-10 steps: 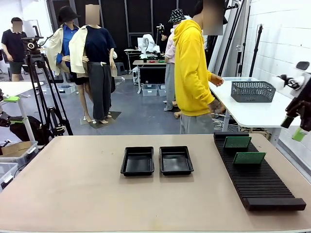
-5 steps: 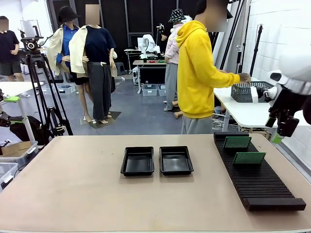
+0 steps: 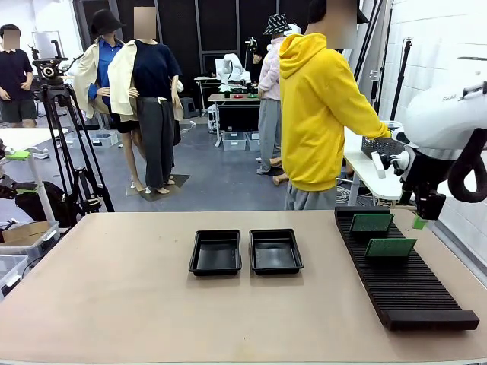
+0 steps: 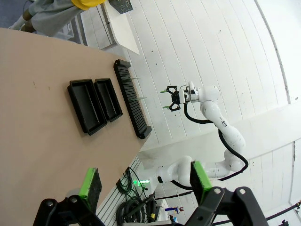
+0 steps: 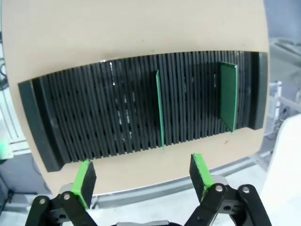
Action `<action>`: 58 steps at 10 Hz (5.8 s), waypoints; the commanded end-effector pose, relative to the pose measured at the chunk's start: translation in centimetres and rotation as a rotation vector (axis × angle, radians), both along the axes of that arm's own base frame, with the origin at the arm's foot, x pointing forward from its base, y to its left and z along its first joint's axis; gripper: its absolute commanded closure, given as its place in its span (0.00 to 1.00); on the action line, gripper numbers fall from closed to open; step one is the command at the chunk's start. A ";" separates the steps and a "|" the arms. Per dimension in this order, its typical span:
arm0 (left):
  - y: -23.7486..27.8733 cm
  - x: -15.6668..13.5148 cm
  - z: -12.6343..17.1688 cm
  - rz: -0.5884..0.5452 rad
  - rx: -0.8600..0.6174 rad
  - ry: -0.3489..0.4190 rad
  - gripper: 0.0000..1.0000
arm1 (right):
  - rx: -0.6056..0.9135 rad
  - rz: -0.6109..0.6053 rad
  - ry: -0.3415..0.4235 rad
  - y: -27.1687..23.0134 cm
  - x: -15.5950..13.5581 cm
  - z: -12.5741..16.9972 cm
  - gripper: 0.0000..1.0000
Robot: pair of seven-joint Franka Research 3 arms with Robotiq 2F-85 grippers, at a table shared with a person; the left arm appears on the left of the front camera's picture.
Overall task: Inspect and transfer BCBs to ESD trays.
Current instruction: Pick up the Blank PCB from the PCB Rack and place it in the left ESD tray.
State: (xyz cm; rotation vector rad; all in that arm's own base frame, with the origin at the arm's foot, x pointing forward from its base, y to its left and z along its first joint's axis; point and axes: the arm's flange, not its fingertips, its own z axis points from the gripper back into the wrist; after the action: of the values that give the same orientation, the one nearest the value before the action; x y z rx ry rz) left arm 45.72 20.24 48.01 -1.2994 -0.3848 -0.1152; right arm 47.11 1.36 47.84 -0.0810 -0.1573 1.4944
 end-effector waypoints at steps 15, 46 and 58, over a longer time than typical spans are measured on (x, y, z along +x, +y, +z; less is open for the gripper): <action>0.0 0.0 0.4 0.012 -0.002 0.008 0.00 | 0.007 0.081 0.083 1.0 6.6 -9.5 0.00; 0.0 0.0 0.4 0.012 -0.002 0.008 0.00 | 0.020 0.073 0.122 0.2 7.6 -11.1 1.00; 0.0 0.0 0.4 0.012 -0.002 0.008 0.00 | 0.007 -0.105 0.080 4.0 2.1 0.8 1.00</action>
State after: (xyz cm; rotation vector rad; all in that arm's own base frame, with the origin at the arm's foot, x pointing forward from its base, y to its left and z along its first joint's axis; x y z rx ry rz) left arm 45.73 20.24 47.99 -1.2996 -0.3845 -0.1151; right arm 49.82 4.65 48.69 -0.0342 -0.0781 1.4505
